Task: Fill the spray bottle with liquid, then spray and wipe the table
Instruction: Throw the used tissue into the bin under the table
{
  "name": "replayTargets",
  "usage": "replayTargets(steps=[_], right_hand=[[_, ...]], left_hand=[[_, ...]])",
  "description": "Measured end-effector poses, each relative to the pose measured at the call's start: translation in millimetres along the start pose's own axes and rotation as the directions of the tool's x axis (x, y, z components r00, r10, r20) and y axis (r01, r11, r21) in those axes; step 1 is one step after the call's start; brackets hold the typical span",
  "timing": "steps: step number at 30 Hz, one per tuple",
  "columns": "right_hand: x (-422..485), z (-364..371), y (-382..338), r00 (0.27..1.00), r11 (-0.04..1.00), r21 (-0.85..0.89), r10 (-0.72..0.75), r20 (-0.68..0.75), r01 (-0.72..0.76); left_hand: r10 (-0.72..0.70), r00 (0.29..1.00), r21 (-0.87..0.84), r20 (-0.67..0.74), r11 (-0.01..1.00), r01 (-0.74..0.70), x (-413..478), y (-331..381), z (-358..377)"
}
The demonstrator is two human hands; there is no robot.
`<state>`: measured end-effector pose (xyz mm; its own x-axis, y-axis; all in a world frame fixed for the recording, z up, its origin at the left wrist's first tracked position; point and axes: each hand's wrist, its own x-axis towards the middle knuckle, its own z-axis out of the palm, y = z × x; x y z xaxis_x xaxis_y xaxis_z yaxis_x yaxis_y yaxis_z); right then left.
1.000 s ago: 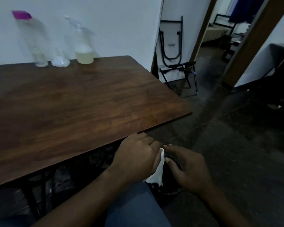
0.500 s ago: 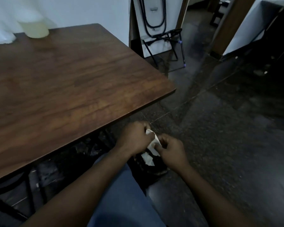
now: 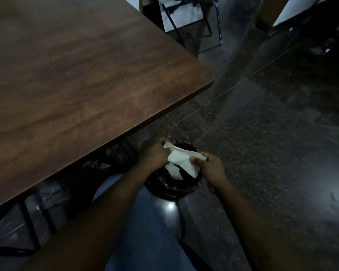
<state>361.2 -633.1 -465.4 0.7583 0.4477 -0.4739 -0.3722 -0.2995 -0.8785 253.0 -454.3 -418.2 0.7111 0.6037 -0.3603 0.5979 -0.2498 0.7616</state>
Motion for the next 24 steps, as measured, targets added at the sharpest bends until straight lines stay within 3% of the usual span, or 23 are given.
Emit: replayTargets(steps=[4, 7, 14, 20, 24], right_hand=[[20.6, -2.3, 21.0, 0.992, 0.992, 0.038, 0.119, -0.051, -0.117], [31.7, -2.1, 36.6, 0.984, 0.985, -0.043, 0.164, -0.068, -0.167], [60.6, 2.8, 58.1, 0.973, 0.961, -0.176, 0.19, -0.131, -0.211], [79.9, 4.2, 70.7, 0.964, 0.938, -0.251, 0.202, -0.173, -0.241], [80.2, -0.9, 73.7, 0.952, 0.863, -0.435, 0.15, -0.265, -0.257]], left_hand=[[-0.066, 0.998, -0.02, 0.021, 0.998, 0.067, 17.1, -14.5, 20.3], [-0.101, 0.993, 0.045, 0.059, 0.994, 0.099, 23.8, -27.0, 34.4], [-0.106, 0.992, 0.234, 0.068, 0.968, 0.087, 48.9, -26.0, 46.4], [-0.133, 0.989, 0.247, 0.062, 0.962, 0.114, 75.4, -47.0, 63.2], [-0.193, 0.978, 0.213, 0.075, 0.962, 0.173, 84.7, -56.2, 71.3]])
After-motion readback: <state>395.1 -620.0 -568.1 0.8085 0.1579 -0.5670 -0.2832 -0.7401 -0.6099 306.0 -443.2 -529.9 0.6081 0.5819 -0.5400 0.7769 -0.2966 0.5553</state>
